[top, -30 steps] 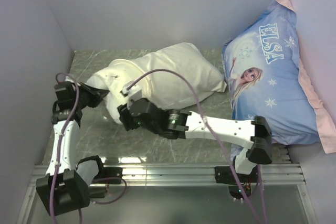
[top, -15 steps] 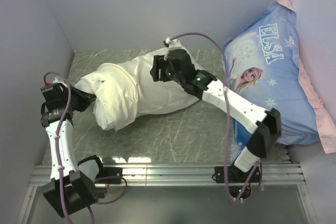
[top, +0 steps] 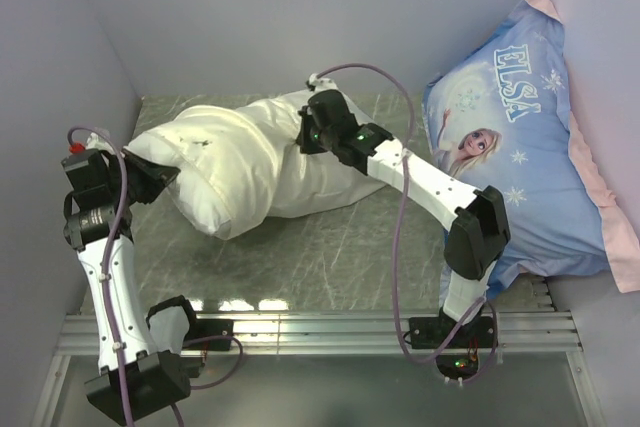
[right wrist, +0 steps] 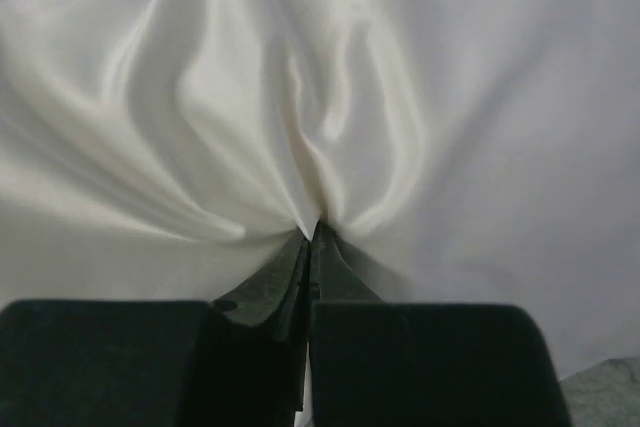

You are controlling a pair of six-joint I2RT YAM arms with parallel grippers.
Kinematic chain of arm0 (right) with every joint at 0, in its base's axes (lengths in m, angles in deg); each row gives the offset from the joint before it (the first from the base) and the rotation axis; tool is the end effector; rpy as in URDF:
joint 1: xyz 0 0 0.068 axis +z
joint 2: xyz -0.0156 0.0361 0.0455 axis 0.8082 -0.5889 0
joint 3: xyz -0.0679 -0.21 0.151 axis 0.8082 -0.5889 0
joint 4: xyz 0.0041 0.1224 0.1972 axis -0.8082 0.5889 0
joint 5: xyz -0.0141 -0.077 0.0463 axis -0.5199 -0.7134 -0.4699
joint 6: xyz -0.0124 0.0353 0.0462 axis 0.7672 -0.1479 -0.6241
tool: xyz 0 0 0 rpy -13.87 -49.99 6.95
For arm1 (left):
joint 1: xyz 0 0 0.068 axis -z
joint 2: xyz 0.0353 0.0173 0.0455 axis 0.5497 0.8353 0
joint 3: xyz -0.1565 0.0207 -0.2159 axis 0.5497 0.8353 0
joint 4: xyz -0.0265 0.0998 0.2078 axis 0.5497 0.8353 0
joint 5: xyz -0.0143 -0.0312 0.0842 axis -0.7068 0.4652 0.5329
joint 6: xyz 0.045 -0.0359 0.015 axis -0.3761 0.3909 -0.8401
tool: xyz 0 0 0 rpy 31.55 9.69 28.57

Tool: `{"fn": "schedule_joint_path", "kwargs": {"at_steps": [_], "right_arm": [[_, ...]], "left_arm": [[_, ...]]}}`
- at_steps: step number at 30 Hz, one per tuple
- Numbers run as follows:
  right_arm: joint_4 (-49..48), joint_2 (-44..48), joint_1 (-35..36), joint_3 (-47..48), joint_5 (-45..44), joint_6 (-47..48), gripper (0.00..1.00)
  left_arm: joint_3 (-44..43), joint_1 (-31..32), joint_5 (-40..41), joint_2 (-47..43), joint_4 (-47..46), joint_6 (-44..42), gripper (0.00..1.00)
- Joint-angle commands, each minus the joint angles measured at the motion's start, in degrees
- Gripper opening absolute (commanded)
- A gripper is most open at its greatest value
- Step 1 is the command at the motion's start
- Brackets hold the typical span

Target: Remove the pillowcase from the pillow

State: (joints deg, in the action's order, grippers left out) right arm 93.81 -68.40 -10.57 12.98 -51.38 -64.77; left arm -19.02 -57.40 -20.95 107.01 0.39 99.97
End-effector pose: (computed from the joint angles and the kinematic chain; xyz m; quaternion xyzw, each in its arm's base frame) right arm 0.2968 0.2733 0.3318 -0.1260 0.8611 0.2281 0.4365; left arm 0.1516 0.0453 0.3395 -0.3379 0.7815 -0.2690 0.4502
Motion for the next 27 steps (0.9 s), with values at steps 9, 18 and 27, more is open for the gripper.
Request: {"fn": "schedule_joint_path", "kwargs": {"at_steps": [9, 18, 27], "right_arm": [[6.31, -1.83, -19.52, -1.35, -13.23, -1.58, 0.0], [2.01, -1.05, -16.57, -3.28, -7.51, -0.01, 0.04], [3.41, 9.05, -12.41, -0.83, 3.28, 2.72, 0.51]], "left_arm": [[-16.71, -0.73, -0.11, -3.17, -1.55, 4.52, 0.0], [-15.23, -0.82, -10.1, -5.28, -11.9, 11.37, 0.0], [-18.66, 0.76, -27.35, -0.63, -26.94, 13.4, 0.01]]}}
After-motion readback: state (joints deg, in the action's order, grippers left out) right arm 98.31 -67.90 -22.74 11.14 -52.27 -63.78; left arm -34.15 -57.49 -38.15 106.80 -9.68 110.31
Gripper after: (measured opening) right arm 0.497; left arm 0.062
